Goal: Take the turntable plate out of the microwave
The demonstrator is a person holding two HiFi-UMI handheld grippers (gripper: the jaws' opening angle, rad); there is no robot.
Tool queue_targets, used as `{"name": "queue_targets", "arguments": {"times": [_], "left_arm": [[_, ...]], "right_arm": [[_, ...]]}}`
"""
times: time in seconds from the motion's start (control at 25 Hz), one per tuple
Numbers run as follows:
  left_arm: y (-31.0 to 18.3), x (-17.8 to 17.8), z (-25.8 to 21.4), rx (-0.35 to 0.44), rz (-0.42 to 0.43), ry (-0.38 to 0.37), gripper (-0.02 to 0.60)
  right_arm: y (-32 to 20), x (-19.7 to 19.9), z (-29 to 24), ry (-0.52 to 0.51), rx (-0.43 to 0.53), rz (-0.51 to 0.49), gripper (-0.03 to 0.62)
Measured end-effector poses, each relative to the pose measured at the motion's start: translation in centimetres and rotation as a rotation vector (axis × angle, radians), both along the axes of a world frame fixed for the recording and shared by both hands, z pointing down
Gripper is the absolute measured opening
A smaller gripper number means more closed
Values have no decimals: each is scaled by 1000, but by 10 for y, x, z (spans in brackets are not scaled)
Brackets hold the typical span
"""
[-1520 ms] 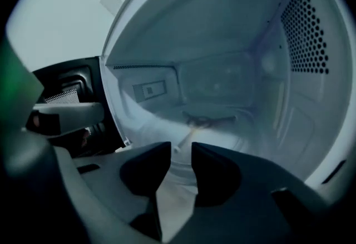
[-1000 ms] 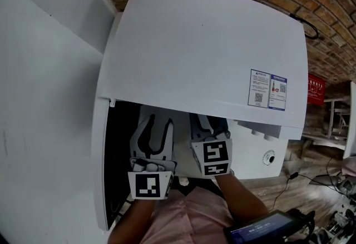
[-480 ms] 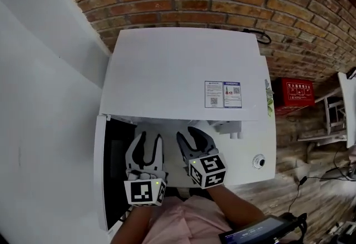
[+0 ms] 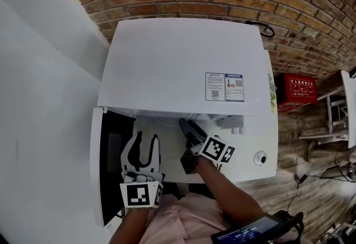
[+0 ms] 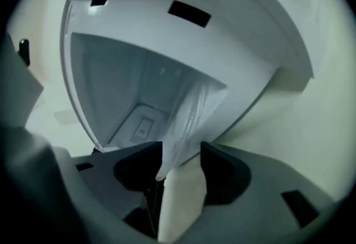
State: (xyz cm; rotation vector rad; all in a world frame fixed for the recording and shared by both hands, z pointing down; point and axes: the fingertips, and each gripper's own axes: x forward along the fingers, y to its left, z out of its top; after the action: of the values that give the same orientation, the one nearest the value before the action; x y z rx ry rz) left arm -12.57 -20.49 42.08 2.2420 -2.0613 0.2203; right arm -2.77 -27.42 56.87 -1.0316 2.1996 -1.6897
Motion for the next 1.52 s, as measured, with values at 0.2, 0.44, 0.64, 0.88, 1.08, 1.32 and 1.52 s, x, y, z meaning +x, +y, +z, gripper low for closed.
{"name": "queue_targets", "arguments": {"times": [0.2,0.44,0.64,0.88,1.08,1.32,1.52], "left_arm": [[3,-7,4,-9,-17,6,163],[2,-4,3,-13,-19,7,163],[3,-3,2,-7,-19,4,163],[4,2,4,-10,-13,6,163],[3,3,5,-8,-3,8,160],[4,-3,6,-11,-16,11,160],[7,-7,10,-23,-28,9,156]], "right_arm": [[-2,3,1,-86,-39,36,159],[4,8,-8,-104,-13,38,64],[24,12,-9,-101,-24,35,64],[44,13,-9,-80,-14,7,72],[30,15,-6,-84,27,8,117],[3,4,-9,-164,33,-8,156],[7,1,-17,-201,62,-19,57]]}}
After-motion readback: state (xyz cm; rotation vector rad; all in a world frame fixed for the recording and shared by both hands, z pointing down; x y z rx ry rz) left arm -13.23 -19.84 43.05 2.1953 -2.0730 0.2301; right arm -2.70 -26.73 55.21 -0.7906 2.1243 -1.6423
